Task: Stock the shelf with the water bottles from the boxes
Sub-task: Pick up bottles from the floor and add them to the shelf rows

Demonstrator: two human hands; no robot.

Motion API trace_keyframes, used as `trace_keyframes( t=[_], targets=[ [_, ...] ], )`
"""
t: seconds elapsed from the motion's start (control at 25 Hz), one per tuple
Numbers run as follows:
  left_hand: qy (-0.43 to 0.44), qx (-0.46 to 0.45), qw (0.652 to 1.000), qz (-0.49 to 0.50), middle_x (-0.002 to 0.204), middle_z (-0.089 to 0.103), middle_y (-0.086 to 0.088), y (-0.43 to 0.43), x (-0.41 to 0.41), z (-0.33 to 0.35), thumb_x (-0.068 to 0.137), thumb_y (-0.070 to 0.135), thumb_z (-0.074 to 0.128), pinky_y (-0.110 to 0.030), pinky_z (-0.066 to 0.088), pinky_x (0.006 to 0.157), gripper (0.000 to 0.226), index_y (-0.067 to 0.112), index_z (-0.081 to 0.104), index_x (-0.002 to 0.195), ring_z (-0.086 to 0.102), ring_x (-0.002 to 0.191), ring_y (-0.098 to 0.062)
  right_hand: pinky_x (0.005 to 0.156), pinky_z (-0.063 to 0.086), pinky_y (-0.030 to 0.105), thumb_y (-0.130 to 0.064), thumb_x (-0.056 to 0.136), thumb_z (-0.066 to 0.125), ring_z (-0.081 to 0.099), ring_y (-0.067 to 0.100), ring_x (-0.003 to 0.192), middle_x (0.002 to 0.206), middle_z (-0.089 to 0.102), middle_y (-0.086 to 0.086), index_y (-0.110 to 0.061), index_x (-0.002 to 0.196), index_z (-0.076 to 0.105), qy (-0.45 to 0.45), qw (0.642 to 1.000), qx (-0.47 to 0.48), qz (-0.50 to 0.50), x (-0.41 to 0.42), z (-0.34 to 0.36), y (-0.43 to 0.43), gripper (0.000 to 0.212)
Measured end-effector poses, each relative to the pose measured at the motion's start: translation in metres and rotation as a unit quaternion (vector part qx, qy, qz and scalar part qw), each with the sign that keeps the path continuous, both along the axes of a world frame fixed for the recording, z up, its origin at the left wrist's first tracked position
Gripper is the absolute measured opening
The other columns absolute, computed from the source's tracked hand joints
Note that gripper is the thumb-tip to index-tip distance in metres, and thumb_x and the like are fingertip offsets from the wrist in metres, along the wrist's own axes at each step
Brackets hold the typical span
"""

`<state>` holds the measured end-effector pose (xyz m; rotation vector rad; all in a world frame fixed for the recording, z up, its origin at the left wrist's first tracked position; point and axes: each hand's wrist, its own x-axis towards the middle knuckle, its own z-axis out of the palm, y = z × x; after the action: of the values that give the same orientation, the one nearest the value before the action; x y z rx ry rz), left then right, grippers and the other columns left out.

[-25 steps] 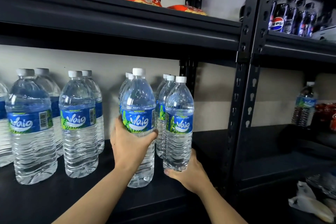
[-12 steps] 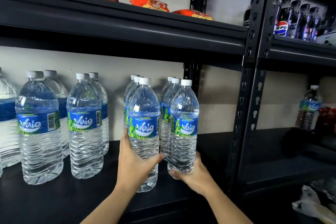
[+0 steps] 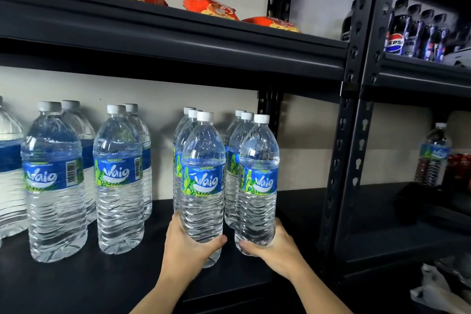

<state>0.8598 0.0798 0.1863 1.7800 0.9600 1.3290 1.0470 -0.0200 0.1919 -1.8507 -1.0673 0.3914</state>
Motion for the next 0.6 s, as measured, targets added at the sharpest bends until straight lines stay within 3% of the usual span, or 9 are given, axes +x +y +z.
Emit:
trace_keyframes(
  t=[0.08,0.24,0.44,0.6],
  targets=[
    [0.014,0.027,0.999,0.011,0.109,0.050,0.018,0.0021,0.0007,-0.0019,0.046,0.041,0.094,-0.033,0.042,0.102,0.084,0.028,0.052,0.118,0.043,0.114,-0.008,0.090,0.048,0.025,-0.070,0.044,0.084,0.059,-0.005,0.100,0.105,0.063,-0.024,-0.041,0.121,0.047,-0.004,1.000,-0.006,-0.014,-0.0014,0.0004,0.0005,0.090],
    [-0.003,0.012,1.000,0.017,0.111,0.053,0.016,0.0039,0.0017,-0.0047,0.041,0.048,0.093,-0.040,0.046,0.101,0.092,0.030,0.050,0.120,0.051,0.115,-0.012,0.097,0.049,0.035,-0.081,0.041,0.076,0.060,0.005,0.105,0.109,0.062,-0.022,-0.042,0.118,0.039,-0.034,0.998,-0.033,-0.040,-0.0063,0.0006,0.0023,0.094],
    [-0.008,-0.027,1.000,0.011,0.103,0.060,0.011,0.0042,0.0020,-0.0056,0.037,0.051,0.091,-0.042,0.051,0.094,0.075,0.042,0.046,0.097,0.060,0.105,-0.013,0.096,0.050,0.034,-0.079,0.044,0.077,0.060,0.001,0.103,0.108,0.063,-0.024,-0.044,0.119,0.041,-0.033,0.999,-0.036,-0.023,-0.0066,0.0013,0.0011,0.090],
    [0.001,-0.038,0.999,0.008,0.104,0.058,0.010,0.0077,0.0021,-0.0072,0.036,0.053,0.090,-0.042,0.053,0.093,0.078,0.039,0.051,0.102,0.061,0.104,-0.013,0.096,0.050,0.033,-0.078,0.044,0.077,0.061,0.000,0.103,0.108,0.064,-0.025,-0.045,0.120,0.044,-0.028,0.999,-0.033,-0.019,-0.0061,-0.0006,0.0014,0.089]
  ],
)
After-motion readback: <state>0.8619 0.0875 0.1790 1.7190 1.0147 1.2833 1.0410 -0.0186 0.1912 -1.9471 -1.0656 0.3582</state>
